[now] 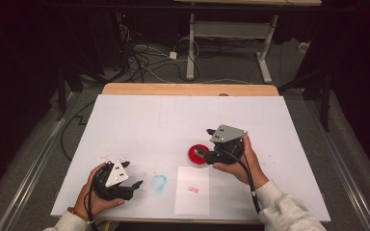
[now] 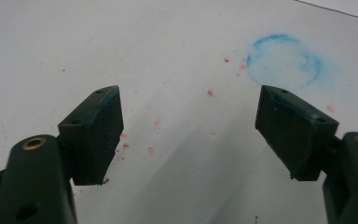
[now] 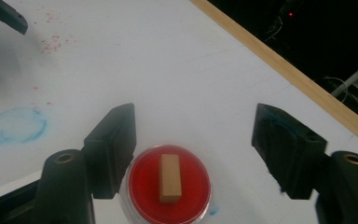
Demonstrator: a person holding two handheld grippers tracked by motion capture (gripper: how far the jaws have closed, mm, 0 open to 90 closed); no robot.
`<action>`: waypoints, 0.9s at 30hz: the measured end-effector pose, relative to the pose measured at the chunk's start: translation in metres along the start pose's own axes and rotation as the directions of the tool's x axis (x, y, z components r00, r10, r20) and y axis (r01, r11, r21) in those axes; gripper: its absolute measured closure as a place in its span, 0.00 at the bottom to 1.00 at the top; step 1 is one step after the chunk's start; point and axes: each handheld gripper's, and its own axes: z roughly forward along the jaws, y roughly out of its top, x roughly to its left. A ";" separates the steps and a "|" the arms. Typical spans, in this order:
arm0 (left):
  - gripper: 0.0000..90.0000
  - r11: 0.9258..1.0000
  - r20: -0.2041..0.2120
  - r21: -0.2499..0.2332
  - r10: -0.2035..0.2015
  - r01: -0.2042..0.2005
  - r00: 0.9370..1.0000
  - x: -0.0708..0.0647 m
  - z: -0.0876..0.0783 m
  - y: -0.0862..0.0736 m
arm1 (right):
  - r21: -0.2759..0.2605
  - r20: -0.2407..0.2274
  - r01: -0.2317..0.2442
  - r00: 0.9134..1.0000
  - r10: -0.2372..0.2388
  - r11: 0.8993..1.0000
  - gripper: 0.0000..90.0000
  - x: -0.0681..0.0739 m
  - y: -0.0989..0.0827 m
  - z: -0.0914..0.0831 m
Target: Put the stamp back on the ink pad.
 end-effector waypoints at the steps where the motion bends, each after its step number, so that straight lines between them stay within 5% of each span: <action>1: 0.25 1.000 0.001 0.001 0.001 -0.001 1.000 0.000 0.000 0.000 | 0.002 0.025 -0.002 1.000 0.002 1.000 0.30 0.000 0.000 0.000; 27: 0.25 1.000 -0.001 -0.011 0.005 -0.005 1.000 -0.001 0.000 0.000 | -0.072 0.116 -0.038 0.992 0.046 0.997 0.24 -0.012 -0.013 -0.043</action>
